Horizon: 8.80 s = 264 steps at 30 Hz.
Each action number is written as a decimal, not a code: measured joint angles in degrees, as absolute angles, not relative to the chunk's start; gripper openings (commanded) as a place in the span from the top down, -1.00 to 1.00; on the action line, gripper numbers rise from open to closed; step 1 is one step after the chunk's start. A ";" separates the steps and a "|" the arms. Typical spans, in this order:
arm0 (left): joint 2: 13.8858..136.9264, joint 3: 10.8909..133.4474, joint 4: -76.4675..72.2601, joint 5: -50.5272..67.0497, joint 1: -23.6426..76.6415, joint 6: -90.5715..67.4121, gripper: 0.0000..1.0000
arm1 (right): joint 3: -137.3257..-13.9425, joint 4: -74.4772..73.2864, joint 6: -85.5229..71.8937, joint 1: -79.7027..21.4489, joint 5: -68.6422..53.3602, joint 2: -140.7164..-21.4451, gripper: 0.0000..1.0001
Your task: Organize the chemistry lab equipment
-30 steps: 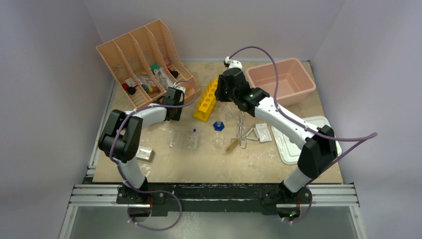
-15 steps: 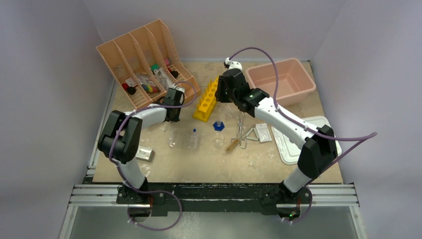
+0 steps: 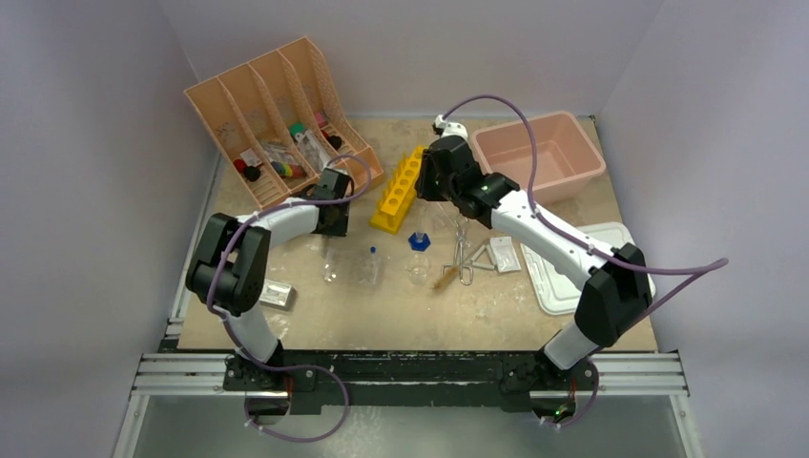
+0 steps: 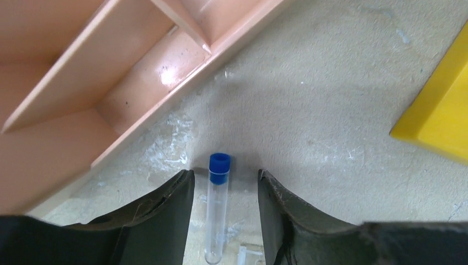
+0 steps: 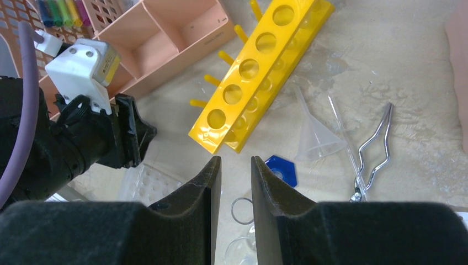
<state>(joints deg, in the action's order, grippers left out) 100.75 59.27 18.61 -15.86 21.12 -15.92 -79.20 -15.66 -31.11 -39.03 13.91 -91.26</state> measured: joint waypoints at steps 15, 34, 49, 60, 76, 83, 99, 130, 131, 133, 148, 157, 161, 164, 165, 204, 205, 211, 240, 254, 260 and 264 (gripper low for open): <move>97.36 55.37 20.05 -13.65 21.15 -21.52 0.66 | -78.28 -16.25 -31.99 -39.03 13.91 -89.80 0.44; 93.10 57.78 19.40 -9.72 21.43 -15.55 1.00 | -77.87 -11.66 -25.19 -38.09 6.13 -83.70 0.14; 74.46 61.32 15.94 14.20 21.43 -12.69 1.00 | -94.48 -17.34 -29.21 -36.25 -17.41 -92.23 -0.20; 71.05 63.22 15.90 23.59 21.45 -12.08 1.00 | -104.20 -27.14 -34.44 -36.29 -20.84 -102.00 -0.08; 68.29 63.61 16.01 25.39 21.45 -9.37 1.00 | -104.20 -25.21 -43.62 -36.29 -28.18 -103.57 0.38; 67.70 64.03 16.05 25.58 21.45 -9.26 0.78 | -103.98 -24.77 -44.42 -36.29 -29.56 -103.77 0.69; 66.32 64.42 21.56 9.63 21.45 -13.08 -0.52 | -94.72 -23.55 -30.63 -36.84 -8.05 -93.25 0.69; 56.84 49.54 33.69 -18.39 20.36 -41.85 -0.48 | -61.34 4.25 -13.72 -73.52 36.27 -90.78 0.70; 56.99 49.54 33.67 -18.22 20.36 -41.82 -0.48 | -61.25 4.60 -13.76 -73.52 36.80 -91.22 0.70; 57.34 49.54 33.69 -17.96 20.36 -41.80 -0.48 | -60.69 6.83 -14.04 -73.52 38.41 -92.09 0.70; 60.01 46.22 31.94 -11.46 19.99 -46.02 -0.43 | -54.37 21.06 -14.37 -73.56 42.09 -94.98 0.69; 60.10 45.08 27.20 -10.39 19.94 -47.57 -0.42 | -53.65 23.20 -14.48 -73.56 42.52 -95.42 0.69; 60.10 44.86 25.87 -10.41 19.94 -47.94 -0.42 | -53.23 23.53 -14.48 -73.49 42.48 -95.70 0.68; 60.10 44.27 25.47 -10.41 19.94 -48.45 -0.41 | -53.17 23.73 -14.50 -73.36 42.48 -96.18 0.68; 60.10 44.12 25.47 -10.41 19.94 -48.51 -0.41 | -53.06 23.79 -14.55 -73.21 42.48 -96.27 0.68; 57.76 41.54 24.05 -11.35 19.92 -48.93 -0.41 | -58.22 7.46 -25.93 -71.68 43.79 -96.29 -0.20; 57.67 41.54 24.03 -11.35 19.92 -48.90 -0.41 | -59.37 5.96 -26.68 -71.44 43.66 -95.92 -0.21; 57.60 41.56 24.58 -11.70 19.92 -48.36 -0.41 | -62.19 0.25 -29.15 -69.17 39.20 -91.74 -0.16; 59.16 49.54 23.53 -6.17 19.90 -37.67 -0.69 | -74.87 -24.43 -33.80 -42.70 21.12 -81.69 -0.34; 69.28 56.05 13.65 -6.50 19.90 -33.63 -0.58 | -80.49 -26.98 -21.17 -35.55 8.62 -87.70 -0.46; 73.63 56.23 9.08 -2.50 19.90 -33.65 -0.57 | -80.49 -26.24 -14.63 -35.53 2.35 -91.83 -0.46; 76.14 57.56 7.42 -1.58 19.90 -33.65 -0.57 | -80.55 -25.85 -12.05 -35.57 0.43 -95.94 -0.31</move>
